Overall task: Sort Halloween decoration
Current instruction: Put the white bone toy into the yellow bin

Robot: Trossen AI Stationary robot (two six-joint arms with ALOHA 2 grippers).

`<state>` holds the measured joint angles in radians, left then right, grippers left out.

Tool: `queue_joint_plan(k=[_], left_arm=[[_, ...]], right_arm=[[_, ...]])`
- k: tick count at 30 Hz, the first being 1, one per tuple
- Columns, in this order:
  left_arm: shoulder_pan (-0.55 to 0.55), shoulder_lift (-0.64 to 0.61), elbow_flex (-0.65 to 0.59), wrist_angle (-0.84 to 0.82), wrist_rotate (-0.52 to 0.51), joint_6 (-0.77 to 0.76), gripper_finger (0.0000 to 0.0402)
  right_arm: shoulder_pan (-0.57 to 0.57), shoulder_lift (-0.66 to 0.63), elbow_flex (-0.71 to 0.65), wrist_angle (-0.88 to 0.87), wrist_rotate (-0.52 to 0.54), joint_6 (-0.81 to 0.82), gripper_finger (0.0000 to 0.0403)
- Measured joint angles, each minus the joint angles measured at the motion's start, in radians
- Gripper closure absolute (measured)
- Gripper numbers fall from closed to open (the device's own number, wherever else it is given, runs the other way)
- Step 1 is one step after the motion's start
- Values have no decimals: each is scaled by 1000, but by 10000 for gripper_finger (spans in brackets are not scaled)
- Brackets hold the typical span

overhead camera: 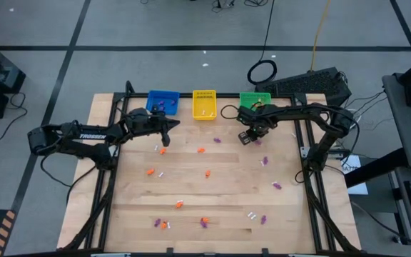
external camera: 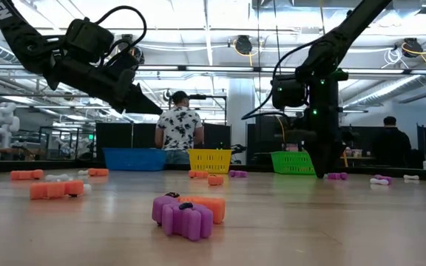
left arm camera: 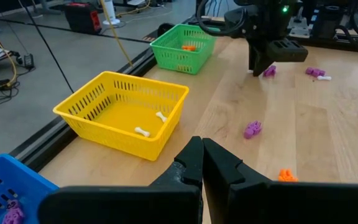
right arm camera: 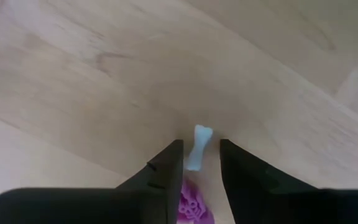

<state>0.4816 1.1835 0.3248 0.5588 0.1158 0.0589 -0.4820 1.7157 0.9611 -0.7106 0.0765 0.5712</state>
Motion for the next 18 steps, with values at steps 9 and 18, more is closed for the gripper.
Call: queue_joint_plan(k=[9, 18], left_arm=[[0, 0, 0, 1, 0, 0, 395], [0, 0, 0, 1, 0, 0, 395]], right_arm=[[0, 2, -3, 18, -4, -59, 375], [11, -20, -6, 28, -16, -140, 395]])
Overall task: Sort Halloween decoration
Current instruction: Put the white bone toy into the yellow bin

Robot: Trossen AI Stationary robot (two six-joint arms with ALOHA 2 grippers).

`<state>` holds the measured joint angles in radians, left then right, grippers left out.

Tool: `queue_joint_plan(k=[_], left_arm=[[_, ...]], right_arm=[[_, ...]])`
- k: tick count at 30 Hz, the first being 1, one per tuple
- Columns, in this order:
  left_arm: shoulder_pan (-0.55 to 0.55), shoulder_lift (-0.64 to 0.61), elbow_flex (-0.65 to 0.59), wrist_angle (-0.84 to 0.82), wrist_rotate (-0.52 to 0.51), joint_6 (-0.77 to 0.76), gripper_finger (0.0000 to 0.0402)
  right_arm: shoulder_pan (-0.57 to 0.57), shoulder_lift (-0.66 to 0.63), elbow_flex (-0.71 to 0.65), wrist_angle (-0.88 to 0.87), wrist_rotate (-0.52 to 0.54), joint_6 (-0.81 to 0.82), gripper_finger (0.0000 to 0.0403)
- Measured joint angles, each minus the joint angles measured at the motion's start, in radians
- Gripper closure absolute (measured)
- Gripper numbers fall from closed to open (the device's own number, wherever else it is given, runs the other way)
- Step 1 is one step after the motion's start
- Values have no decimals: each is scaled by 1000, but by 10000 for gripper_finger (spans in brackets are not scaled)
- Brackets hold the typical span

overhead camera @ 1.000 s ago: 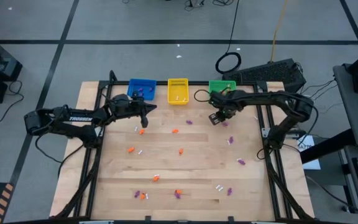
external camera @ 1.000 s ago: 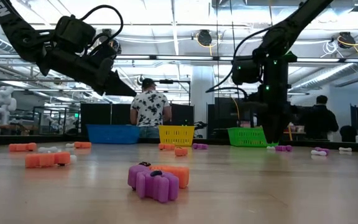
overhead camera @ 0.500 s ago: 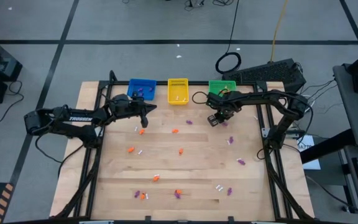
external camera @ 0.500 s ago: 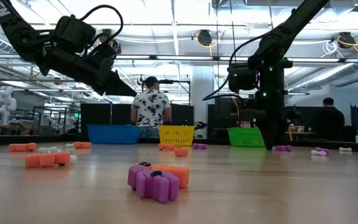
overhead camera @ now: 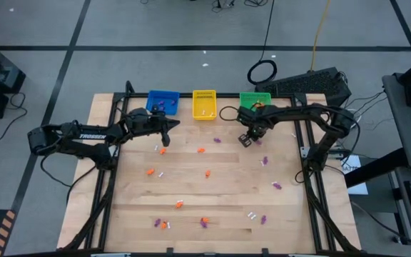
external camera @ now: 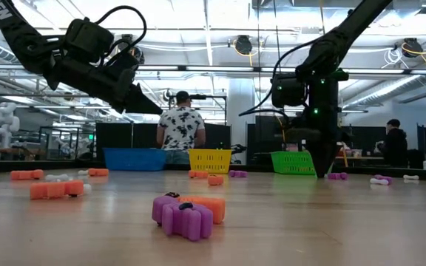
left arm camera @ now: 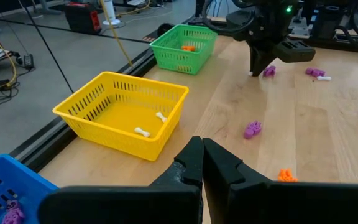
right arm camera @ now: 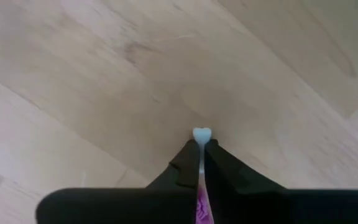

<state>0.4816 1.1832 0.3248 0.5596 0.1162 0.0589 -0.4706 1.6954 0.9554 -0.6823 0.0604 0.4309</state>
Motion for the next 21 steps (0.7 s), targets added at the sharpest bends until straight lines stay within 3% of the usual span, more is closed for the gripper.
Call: queue_joint_plan(k=[6, 15, 21], left_arm=[[0, 0, 0, 1, 0, 0, 395], [0, 0, 0, 1, 0, 0, 395], [0, 0, 0, 2, 0, 0, 395]], right_arm=[[41, -71, -2, 86, -12, -3, 402], [74, -79, 4, 354, -61, -6, 402], [73, -31, 156, 361, -5, -77, 402]])
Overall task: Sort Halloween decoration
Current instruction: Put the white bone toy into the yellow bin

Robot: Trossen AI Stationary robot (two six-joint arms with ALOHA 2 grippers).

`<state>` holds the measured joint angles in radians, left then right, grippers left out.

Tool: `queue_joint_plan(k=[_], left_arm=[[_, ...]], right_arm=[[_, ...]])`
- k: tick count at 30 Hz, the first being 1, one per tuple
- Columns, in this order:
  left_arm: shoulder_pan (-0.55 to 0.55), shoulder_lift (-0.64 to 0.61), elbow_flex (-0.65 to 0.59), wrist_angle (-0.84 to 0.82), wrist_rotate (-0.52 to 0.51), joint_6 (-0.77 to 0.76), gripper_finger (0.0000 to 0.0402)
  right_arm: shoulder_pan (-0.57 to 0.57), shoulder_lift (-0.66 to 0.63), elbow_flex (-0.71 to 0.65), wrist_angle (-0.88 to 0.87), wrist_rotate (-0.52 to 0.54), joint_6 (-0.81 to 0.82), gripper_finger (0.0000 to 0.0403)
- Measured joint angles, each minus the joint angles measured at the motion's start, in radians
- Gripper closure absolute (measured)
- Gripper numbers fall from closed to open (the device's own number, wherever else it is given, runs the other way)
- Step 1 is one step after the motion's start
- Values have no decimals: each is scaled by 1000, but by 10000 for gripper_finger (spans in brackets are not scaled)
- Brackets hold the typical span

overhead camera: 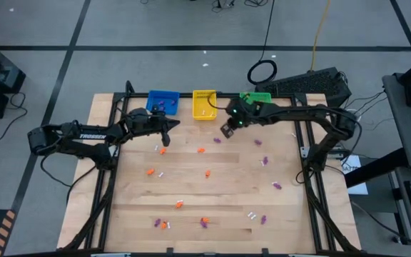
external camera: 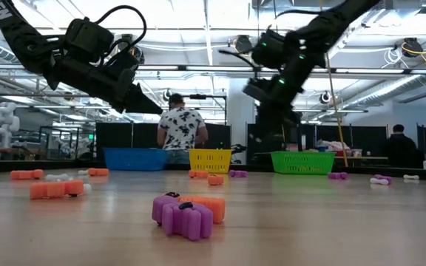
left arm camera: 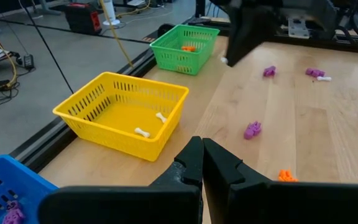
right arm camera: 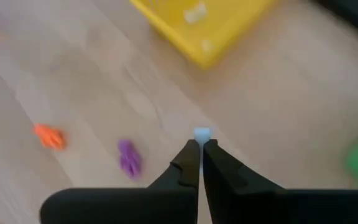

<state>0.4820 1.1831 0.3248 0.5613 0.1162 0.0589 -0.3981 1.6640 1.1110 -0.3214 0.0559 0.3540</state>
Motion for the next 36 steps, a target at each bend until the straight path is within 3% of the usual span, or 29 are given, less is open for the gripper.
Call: queue_joint_plan(k=[14, 21, 26, 36], left_arm=[[0, 0, 0, 6, 0, 2, 395], [0, 0, 0, 6, 0, 6, 395], [0, 0, 0, 5, 0, 6, 395], [0, 0, 0, 5, 0, 6, 395]], right_arm=[[-85, 403, 574, -192, -5, -199, 403], [-140, 562, 768, -304, -5, -236, 403], [-170, 629, 846, -363, -5, -235, 403], [-184, 635, 848, -379, 2, -163, 403]])
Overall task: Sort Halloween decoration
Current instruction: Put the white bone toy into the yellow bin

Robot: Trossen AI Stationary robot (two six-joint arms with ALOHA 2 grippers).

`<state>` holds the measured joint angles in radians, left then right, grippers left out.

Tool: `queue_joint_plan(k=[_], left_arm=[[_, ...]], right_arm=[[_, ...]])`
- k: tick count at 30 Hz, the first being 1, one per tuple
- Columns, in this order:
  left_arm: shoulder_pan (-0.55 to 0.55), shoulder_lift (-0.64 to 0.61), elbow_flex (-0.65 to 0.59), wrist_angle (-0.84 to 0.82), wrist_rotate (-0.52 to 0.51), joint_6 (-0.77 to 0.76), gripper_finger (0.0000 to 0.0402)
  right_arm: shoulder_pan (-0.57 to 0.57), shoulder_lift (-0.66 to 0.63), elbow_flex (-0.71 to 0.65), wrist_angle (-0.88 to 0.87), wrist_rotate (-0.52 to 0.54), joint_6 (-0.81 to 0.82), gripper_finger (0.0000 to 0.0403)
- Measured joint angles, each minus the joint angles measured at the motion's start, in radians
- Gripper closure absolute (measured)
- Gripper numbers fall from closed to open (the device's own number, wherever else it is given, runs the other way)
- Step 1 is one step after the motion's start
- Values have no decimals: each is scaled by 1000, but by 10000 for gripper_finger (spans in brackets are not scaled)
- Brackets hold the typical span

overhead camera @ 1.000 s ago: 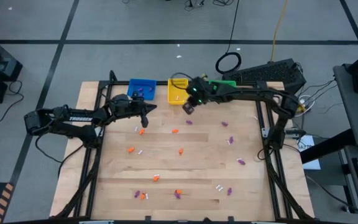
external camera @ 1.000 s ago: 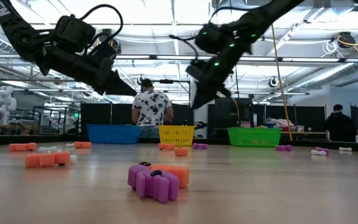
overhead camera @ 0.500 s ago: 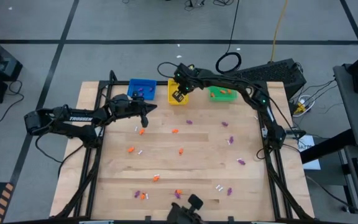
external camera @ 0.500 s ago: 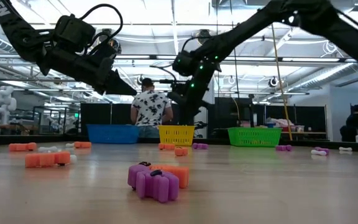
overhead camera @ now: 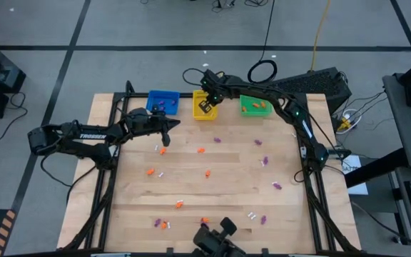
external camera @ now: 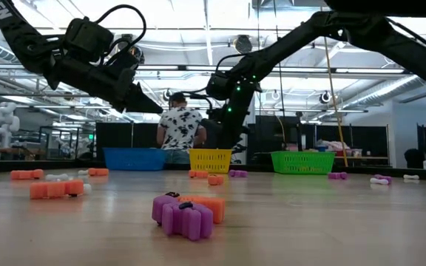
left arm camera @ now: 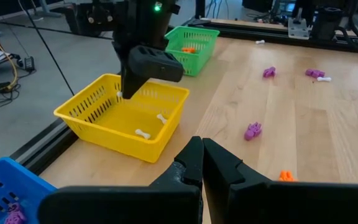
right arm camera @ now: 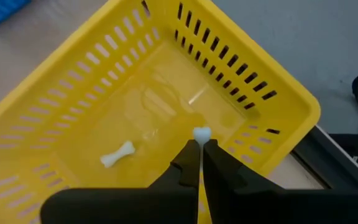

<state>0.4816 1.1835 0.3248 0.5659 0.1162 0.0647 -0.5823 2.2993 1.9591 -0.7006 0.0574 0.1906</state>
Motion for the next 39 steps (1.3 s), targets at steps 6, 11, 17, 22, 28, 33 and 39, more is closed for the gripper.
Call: queue_joint_plan(k=[6, 11, 17, 22, 28, 33, 39], left_arm=[[0, 0, 0, -3, 0, 0, 395], [0, 0, 0, -3, 0, 0, 395], [0, 0, 0, -4, 0, -1, 395], [0, 0, 0, -9, 0, -1, 395], [0, 0, 0, -24, 0, 0, 395], [0, 0, 0, -34, 0, 1, 395], [0, 0, 0, -43, 0, 1, 395]], right_arm=[[0, 0, 0, -50, 77, 6, 403], [1, 0, 0, -47, 77, 0, 388], [19, 0, 17, -39, 76, -36, 322], [40, 0, 76, -91, 77, -116, 287], [66, -70, 92, -288, 77, -206, 374], [67, -108, 43, -420, 132, -201, 393], [66, -154, -102, -427, 204, -159, 401]])
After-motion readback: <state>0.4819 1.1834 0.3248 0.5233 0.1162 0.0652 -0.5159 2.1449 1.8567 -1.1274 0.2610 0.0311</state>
